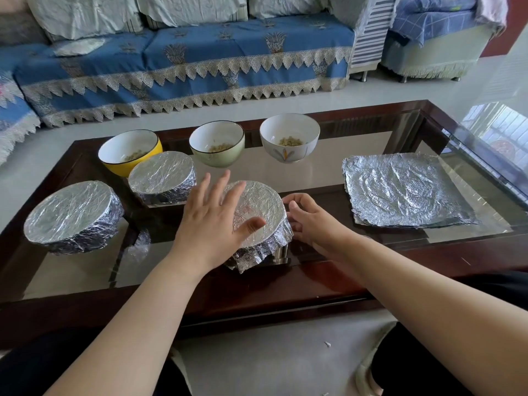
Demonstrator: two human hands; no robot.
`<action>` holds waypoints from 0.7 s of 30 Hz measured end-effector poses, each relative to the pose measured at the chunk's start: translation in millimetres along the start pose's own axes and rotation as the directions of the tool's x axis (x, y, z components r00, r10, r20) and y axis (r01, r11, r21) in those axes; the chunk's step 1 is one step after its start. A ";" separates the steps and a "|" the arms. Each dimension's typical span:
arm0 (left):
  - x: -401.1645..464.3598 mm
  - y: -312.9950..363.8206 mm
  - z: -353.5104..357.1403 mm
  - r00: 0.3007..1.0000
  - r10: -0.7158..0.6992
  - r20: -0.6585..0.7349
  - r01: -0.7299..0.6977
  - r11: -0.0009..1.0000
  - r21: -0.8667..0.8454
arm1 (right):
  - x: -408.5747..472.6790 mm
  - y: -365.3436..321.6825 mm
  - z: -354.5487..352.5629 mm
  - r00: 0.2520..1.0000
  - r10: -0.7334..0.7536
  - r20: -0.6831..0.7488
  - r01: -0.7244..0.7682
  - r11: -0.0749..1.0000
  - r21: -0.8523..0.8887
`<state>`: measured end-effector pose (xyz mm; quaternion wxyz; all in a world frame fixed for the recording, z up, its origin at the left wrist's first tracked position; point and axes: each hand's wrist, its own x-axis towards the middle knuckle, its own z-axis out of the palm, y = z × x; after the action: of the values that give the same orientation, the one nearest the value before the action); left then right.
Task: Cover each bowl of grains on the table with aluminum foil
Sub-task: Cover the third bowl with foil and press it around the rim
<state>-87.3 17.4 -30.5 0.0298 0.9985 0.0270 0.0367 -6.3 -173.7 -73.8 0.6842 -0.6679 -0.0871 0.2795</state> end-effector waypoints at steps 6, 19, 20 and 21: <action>2.5 0.4 5.4 0.993 0.010 0.120 0.003 0.994 -0.105 | -6.5 2.7 7.7 0.955 -0.265 -0.134 0.230 0.945 -0.232; 1.2 6.7 11.8 0.998 -0.048 0.051 0.054 0.991 -0.121 | -10.6 4.7 33.0 0.910 -0.221 -0.350 0.240 0.971 0.009; 0.9 7.2 11.7 0.998 -0.050 0.048 0.055 0.992 -0.116 | -10.0 4.4 33.1 0.910 -0.190 -0.368 0.222 0.974 0.047; 0.7 7.5 11.6 0.998 -0.052 0.046 0.057 0.992 -0.110 | -9.3 4.5 32.8 0.909 -0.161 -0.384 0.204 0.976 0.074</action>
<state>-85.3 9.3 -41.6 0.0869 0.9948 0.0515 0.0160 -31.3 -150.2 -72.8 0.7477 -0.6585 -0.0007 0.0859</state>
